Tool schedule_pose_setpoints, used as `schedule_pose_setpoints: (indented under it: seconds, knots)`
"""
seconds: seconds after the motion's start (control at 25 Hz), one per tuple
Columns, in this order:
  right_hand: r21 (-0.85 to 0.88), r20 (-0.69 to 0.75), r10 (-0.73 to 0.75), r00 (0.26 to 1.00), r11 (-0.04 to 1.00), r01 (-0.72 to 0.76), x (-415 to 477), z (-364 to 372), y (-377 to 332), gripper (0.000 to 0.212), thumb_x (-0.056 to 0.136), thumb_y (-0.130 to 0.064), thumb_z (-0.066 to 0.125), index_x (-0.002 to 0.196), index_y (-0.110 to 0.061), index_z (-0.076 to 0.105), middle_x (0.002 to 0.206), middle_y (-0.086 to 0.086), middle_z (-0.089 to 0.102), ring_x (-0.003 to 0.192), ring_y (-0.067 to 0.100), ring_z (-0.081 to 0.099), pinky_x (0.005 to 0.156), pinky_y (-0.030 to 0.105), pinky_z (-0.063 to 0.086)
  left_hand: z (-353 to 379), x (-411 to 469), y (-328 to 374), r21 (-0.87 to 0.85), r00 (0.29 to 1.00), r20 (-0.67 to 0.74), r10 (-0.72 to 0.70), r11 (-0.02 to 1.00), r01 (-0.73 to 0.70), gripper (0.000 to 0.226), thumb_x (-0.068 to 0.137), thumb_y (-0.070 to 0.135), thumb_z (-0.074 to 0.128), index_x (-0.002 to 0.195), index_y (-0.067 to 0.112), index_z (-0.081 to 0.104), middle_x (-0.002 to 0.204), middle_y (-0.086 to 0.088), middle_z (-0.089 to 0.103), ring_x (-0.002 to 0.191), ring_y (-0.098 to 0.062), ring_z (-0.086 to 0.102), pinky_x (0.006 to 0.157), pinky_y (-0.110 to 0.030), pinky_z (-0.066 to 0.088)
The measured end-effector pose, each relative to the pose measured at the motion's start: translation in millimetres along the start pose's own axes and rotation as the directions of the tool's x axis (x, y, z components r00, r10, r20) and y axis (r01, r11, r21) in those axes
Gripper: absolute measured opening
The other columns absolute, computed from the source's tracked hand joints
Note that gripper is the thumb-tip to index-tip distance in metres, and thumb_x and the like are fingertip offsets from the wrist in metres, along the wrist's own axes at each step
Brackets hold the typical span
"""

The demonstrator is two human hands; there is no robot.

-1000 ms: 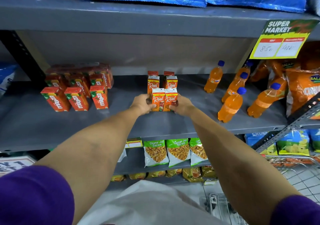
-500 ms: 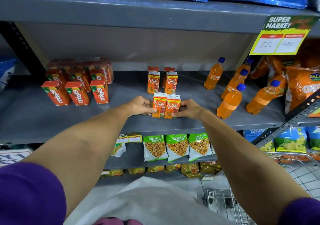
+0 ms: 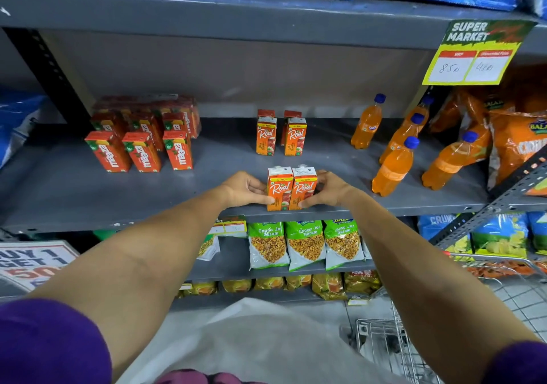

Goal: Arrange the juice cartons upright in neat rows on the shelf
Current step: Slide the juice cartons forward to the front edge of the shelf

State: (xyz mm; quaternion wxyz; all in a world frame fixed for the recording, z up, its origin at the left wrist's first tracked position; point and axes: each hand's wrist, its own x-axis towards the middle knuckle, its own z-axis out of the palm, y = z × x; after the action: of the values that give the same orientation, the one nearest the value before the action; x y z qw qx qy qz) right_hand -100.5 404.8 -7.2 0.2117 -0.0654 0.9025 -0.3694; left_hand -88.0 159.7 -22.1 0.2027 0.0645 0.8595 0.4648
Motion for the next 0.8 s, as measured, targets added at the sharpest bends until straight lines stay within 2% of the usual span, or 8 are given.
schedule_pose_setpoints:
  seconds: [0.08, 0.16, 0.2, 0.4, 0.52, 0.64, 0.68, 0.8]
  knots:
    - [0.003, 0.003, 0.005, 1.000, 1.000, -0.005, -3, 2, -1, 0.053, 0.062, -0.026, 0.089, 0.106, -0.026, 0.060, 0.123, 0.001, 0.065, 0.111, 0.017, 0.059, 0.106, 0.037, 0.042, 0, -2, 1, 0.003, 1.000, 0.001, 0.002, 1.000, -0.002, 0.041, 0.075, 0.026, 0.081, 0.112, 0.011, 0.073, 0.110, -0.006, 0.074, 0.098, -0.012, 0.069, 0.101, -0.034, 0.049]
    - [0.000, -0.019, 0.055, 0.998, 0.998, -0.055, -3, 6, 2, 0.082, 0.050, -0.038, 0.092, 0.120, -0.024, 0.052, 0.129, 0.000, 0.062, 0.119, 0.019, 0.057, 0.109, 0.042, 0.041, 1, -3, 1, 0.015, 1.000, 0.015, -0.003, 1.000, 0.003, 0.041, 0.075, 0.027, 0.081, 0.112, 0.012, 0.073, 0.111, -0.006, 0.074, 0.099, -0.013, 0.069, 0.101, -0.036, 0.049]
    - [-0.008, -0.029, 0.065, 0.997, 0.998, -0.065, -4, 7, 1, 0.086, 0.047, -0.041, 0.092, 0.122, -0.025, 0.051, 0.133, 0.000, 0.059, 0.123, 0.021, 0.054, 0.110, 0.045, 0.039, 3, -3, 1, 0.013, 1.000, 0.015, -0.005, 1.000, 0.005, 0.041, 0.075, 0.025, 0.081, 0.112, 0.011, 0.073, 0.112, -0.006, 0.074, 0.101, -0.014, 0.069, 0.102, -0.037, 0.049]
    - [-0.016, -0.075, 0.051, 0.996, 0.999, -0.052, -9, 13, -2, 0.086, 0.062, -0.026, 0.089, 0.134, -0.017, 0.044, 0.136, -0.001, 0.053, 0.125, 0.019, 0.050, 0.109, 0.037, 0.036, 8, -5, 2, -0.017, 1.000, 0.004, -0.019, 1.000, 0.019, 0.043, 0.077, 0.019, 0.080, 0.117, 0.008, 0.069, 0.118, -0.009, 0.071, 0.106, -0.018, 0.068, 0.104, -0.038, 0.048]
    - [-0.018, 0.050, 0.038, 0.998, 0.999, -0.037, -17, 1, -7, 0.086, 0.062, -0.026, 0.089, 0.135, -0.017, 0.044, 0.130, -0.003, 0.057, 0.119, 0.013, 0.051, 0.103, 0.030, 0.036, 6, -10, 4, 0.007, 0.998, 0.054, -0.039, 0.999, 0.039, 0.060, 0.072, 0.018, 0.084, 0.126, 0.007, 0.061, 0.126, -0.008, 0.065, 0.115, -0.021, 0.062, 0.102, -0.029, 0.046]
    - [0.005, 0.134, 0.104, 0.986, 0.994, -0.105, -26, -31, -8, 0.120, 0.036, -0.046, 0.093, 0.140, -0.020, 0.039, 0.143, 0.000, 0.047, 0.134, 0.021, 0.044, 0.113, 0.040, 0.036, -5, -16, -1, 0.067, 0.997, 0.044, -0.071, 0.995, 0.067, 0.080, 0.069, 0.019, 0.086, 0.137, 0.006, 0.048, 0.135, -0.006, 0.055, 0.125, -0.022, 0.053, 0.107, -0.030, 0.041]
    - [0.028, 0.131, 0.128, 0.983, 0.991, -0.133, -31, -43, -11, 0.121, 0.036, -0.044, 0.094, 0.141, -0.021, 0.039, 0.143, 0.001, 0.046, 0.135, 0.021, 0.043, 0.112, 0.042, 0.037, -11, -19, -3, 0.088, 0.996, 0.038, -0.082, 0.993, 0.078, 0.082, 0.069, 0.021, 0.087, 0.139, 0.006, 0.046, 0.137, -0.006, 0.053, 0.127, -0.022, 0.051, 0.110, -0.033, 0.040]
    - [0.099, 0.076, 0.141, 0.987, 0.984, -0.148, -37, -74, -29, 0.081, 0.069, -0.009, 0.084, 0.138, -0.019, 0.043, 0.138, 0.005, 0.050, 0.133, 0.023, 0.045, 0.108, 0.040, 0.041, -34, -27, -15, 0.233, 0.998, -0.053, -0.021, 0.972, 0.032, 0.068, 0.077, 0.036, 0.079, 0.134, 0.011, 0.052, 0.136, -0.006, 0.056, 0.123, -0.022, 0.054, 0.108, -0.034, 0.041]
